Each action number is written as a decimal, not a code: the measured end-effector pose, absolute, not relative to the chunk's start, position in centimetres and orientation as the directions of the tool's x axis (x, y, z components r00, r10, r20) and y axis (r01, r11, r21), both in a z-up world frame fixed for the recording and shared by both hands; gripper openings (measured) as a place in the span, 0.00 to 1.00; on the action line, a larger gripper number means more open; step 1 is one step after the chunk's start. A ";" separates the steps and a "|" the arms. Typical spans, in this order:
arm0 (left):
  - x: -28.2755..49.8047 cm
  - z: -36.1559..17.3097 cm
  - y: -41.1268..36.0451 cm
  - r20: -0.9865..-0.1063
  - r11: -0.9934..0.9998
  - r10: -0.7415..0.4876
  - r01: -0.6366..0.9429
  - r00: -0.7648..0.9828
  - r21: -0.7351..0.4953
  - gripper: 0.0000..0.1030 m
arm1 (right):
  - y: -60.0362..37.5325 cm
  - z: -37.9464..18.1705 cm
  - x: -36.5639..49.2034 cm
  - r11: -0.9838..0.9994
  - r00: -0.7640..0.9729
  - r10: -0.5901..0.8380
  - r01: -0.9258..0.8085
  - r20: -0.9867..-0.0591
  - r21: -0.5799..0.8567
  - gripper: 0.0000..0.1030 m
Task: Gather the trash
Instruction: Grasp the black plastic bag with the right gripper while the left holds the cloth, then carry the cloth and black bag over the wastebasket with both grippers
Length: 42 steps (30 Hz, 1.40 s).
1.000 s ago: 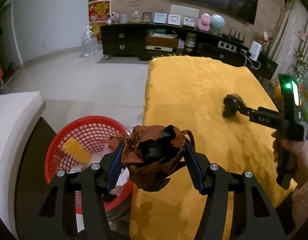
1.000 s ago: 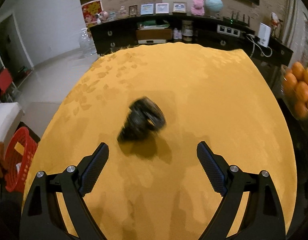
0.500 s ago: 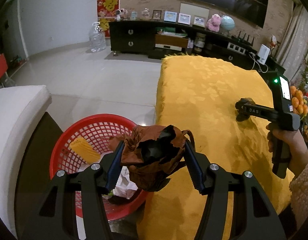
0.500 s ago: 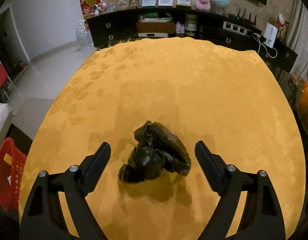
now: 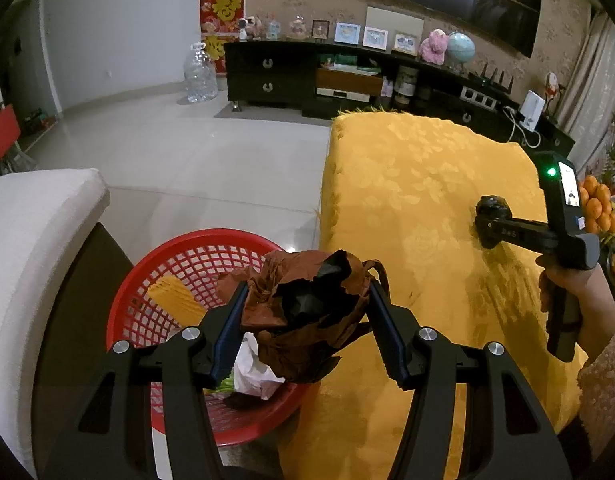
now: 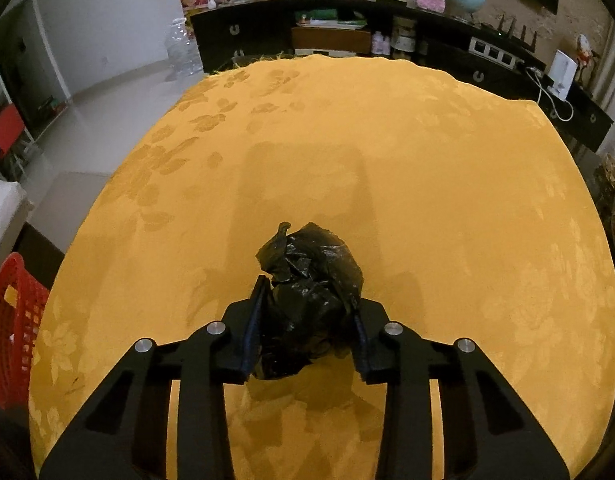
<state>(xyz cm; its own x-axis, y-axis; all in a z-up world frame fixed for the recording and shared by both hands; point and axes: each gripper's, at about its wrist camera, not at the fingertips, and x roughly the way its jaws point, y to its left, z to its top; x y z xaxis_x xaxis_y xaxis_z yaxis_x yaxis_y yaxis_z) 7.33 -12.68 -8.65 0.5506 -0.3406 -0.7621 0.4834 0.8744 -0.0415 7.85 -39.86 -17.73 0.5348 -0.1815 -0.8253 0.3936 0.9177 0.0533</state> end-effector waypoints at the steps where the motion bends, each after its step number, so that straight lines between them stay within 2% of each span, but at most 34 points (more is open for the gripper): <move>1: 7.3 -8.6 -12.6 -0.761 0.875 -0.340 0.482 0.553 -0.041 0.54 | -39.7 -17.5 7.7 0.918 0.539 -0.180 0.392 -0.823 0.056 0.34; 22: 4.0 -3.6 -9.7 -0.686 0.895 -0.352 0.443 0.637 -0.048 0.54 | -31.3 -7.0 0.3 0.963 0.712 -0.155 0.264 -0.685 0.057 0.34; 42: 2.2 -1.4 -5.2 -0.660 0.936 -0.291 0.349 0.692 -0.047 0.54 | -24.7 -3.2 -1.2 0.989 0.771 -0.072 0.139 -0.633 0.056 0.34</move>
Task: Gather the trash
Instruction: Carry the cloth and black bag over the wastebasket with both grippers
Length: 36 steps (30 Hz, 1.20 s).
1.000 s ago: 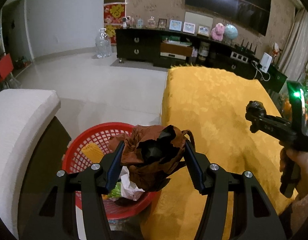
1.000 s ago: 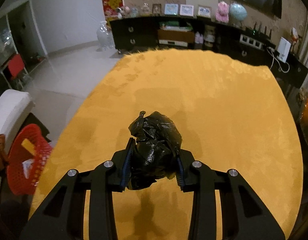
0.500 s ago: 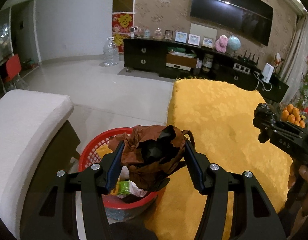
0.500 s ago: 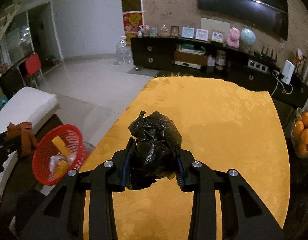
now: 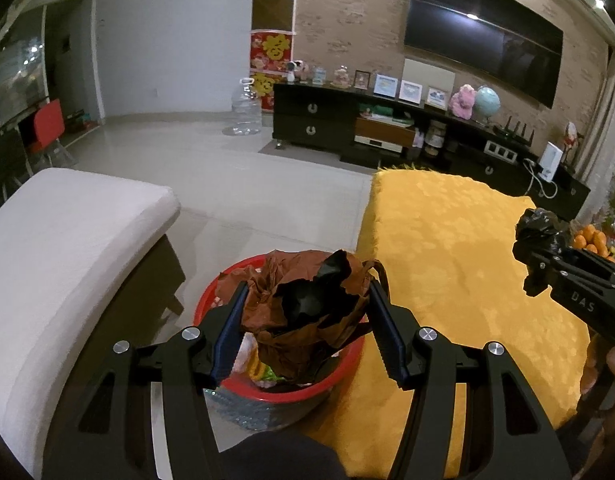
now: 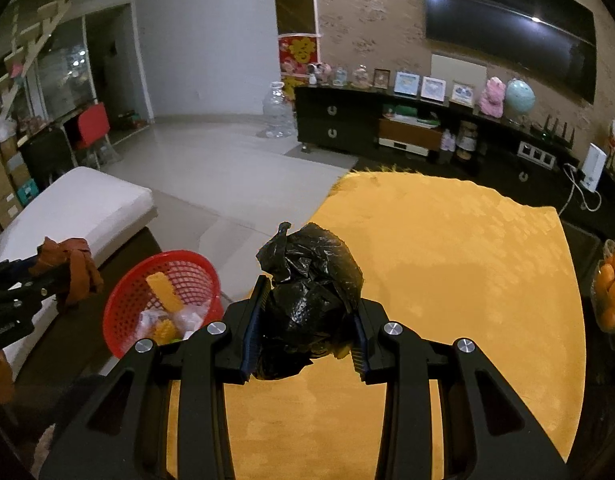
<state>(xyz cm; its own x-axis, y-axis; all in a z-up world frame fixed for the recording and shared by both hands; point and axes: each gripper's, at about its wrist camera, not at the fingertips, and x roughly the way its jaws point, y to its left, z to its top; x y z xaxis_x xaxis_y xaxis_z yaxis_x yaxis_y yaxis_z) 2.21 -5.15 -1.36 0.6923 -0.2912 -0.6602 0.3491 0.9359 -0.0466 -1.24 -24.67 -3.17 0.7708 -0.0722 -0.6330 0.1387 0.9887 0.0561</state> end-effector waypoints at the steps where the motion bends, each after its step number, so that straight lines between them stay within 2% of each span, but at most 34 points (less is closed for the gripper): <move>1: 2.2 -1.3 -4.9 -0.660 0.938 -0.288 0.344 0.694 -0.047 0.54 | -24.3 -3.0 -1.2 0.990 0.773 -0.068 0.132 -0.631 0.055 0.34; 20: 4.0 -2.4 -1.8 -0.682 0.964 -0.237 0.255 0.692 -0.075 0.54 | -19.3 -1.9 2.1 0.999 0.775 0.030 -0.001 -0.631 0.045 0.34; 36: 7.6 -6.5 0.0 -0.742 0.974 -0.207 0.206 0.637 -0.095 0.54 | -14.7 -4.5 6.9 0.990 0.699 0.135 -0.132 -0.703 0.059 0.34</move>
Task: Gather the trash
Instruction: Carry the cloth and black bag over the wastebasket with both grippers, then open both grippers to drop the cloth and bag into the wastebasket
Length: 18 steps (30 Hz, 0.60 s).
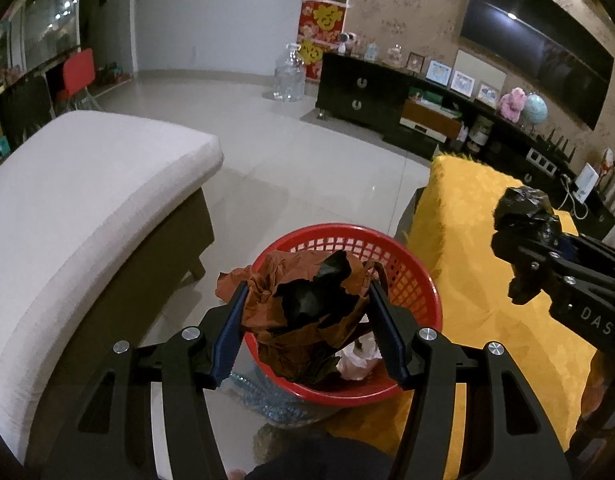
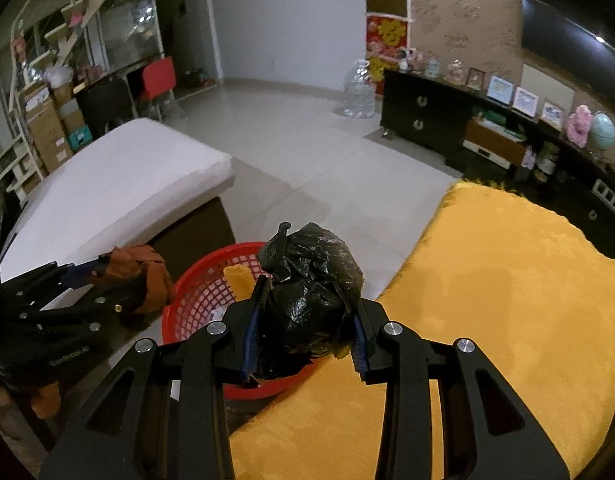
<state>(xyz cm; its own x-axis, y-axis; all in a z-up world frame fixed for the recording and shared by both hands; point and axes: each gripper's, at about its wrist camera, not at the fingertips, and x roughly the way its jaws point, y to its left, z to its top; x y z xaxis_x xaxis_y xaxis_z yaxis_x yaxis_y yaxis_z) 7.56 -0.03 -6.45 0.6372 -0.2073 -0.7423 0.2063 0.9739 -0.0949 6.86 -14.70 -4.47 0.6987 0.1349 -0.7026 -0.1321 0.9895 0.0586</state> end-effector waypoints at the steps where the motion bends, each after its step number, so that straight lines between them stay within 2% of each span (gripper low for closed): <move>1: 7.8 -6.8 -0.1 -0.747 0.974 -0.206 0.206 0.632 -0.095 0.54 | -14.4 -4.7 7.1 0.989 0.693 0.136 -0.136 -0.708 0.057 0.34; 11: 9.4 -9.9 -0.6 -0.789 0.972 -0.202 0.218 0.580 -0.089 0.55 | -12.9 -8.1 10.3 0.984 0.623 0.162 -0.162 -0.766 0.077 0.34; 18: 10.0 -10.3 -0.7 -0.795 0.970 -0.207 0.228 0.571 -0.089 0.62 | -12.7 -9.1 11.4 0.979 0.599 0.189 -0.180 -0.778 0.100 0.36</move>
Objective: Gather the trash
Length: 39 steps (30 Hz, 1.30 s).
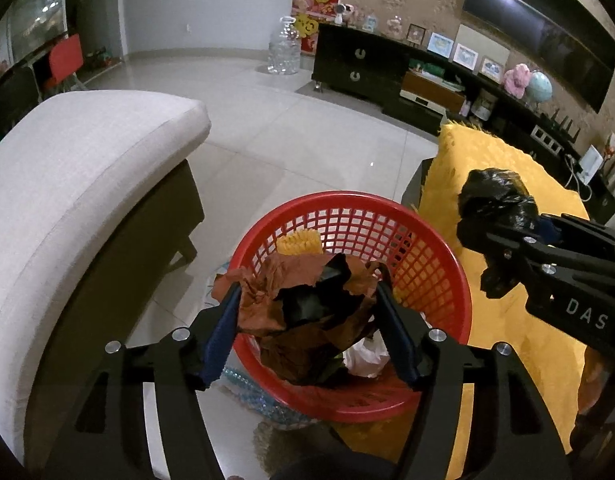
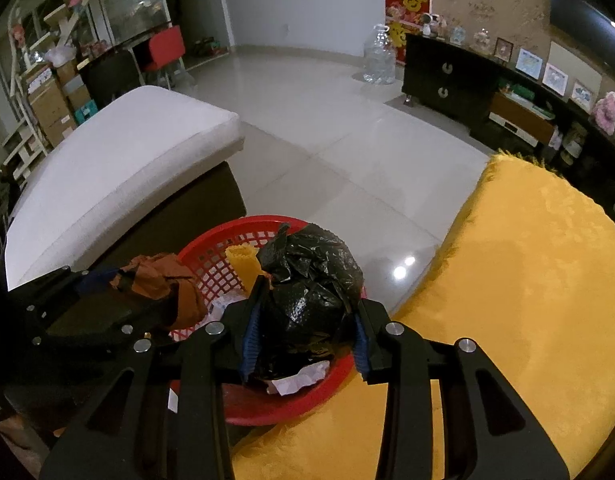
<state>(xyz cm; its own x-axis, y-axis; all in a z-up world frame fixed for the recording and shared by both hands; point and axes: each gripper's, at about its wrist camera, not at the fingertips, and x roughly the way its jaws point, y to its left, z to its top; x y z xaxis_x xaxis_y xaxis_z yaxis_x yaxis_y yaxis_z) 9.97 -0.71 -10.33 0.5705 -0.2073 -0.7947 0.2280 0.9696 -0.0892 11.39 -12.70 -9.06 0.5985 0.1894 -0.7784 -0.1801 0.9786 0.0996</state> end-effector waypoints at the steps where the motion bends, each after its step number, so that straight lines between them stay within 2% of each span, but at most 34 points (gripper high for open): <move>1: 10.0 -10.3 -0.7 -0.794 0.969 -0.207 0.229 0.572 -0.088 0.64 | -12.6 -9.1 11.4 0.978 0.596 0.194 -0.184 -0.779 0.102 0.37; 3: 10.0 -10.3 -0.7 -0.791 0.970 -0.204 0.229 0.577 -0.083 0.65 | -12.4 -9.2 11.4 0.976 0.595 0.200 -0.192 -0.779 0.104 0.46; 6: 9.8 -10.1 -0.6 -0.783 0.970 -0.204 0.230 0.588 -0.080 0.72 | -12.6 -9.2 11.5 0.976 0.600 0.205 -0.187 -0.774 0.113 0.53; 14: 9.4 -9.2 -0.5 -0.764 0.971 -0.196 0.228 0.614 -0.067 0.77 | -13.3 -8.0 11.0 0.978 0.628 0.201 -0.165 -0.752 0.124 0.59; 19: 9.2 -8.3 -0.4 -0.752 0.973 -0.191 0.225 0.631 -0.059 0.79 | -14.1 -7.0 10.3 0.982 0.655 0.190 -0.141 -0.731 0.128 0.68; 24: 8.5 -7.1 -0.4 -0.731 0.974 -0.174 0.225 0.660 -0.029 0.81 | -15.3 -6.4 9.3 0.985 0.678 0.173 -0.105 -0.714 0.139 0.83; 35: 5.6 -3.8 -0.7 -0.675 0.976 -0.158 0.218 0.721 0.005 0.83 | -17.3 -4.8 5.1 0.989 0.737 0.129 -0.047 -0.664 0.140 0.87; 39: 4.2 -2.3 -1.0 -0.655 0.975 -0.164 0.224 0.737 0.007 0.84 | -17.8 -3.9 3.0 0.989 0.770 0.106 -0.020 -0.629 0.143 0.93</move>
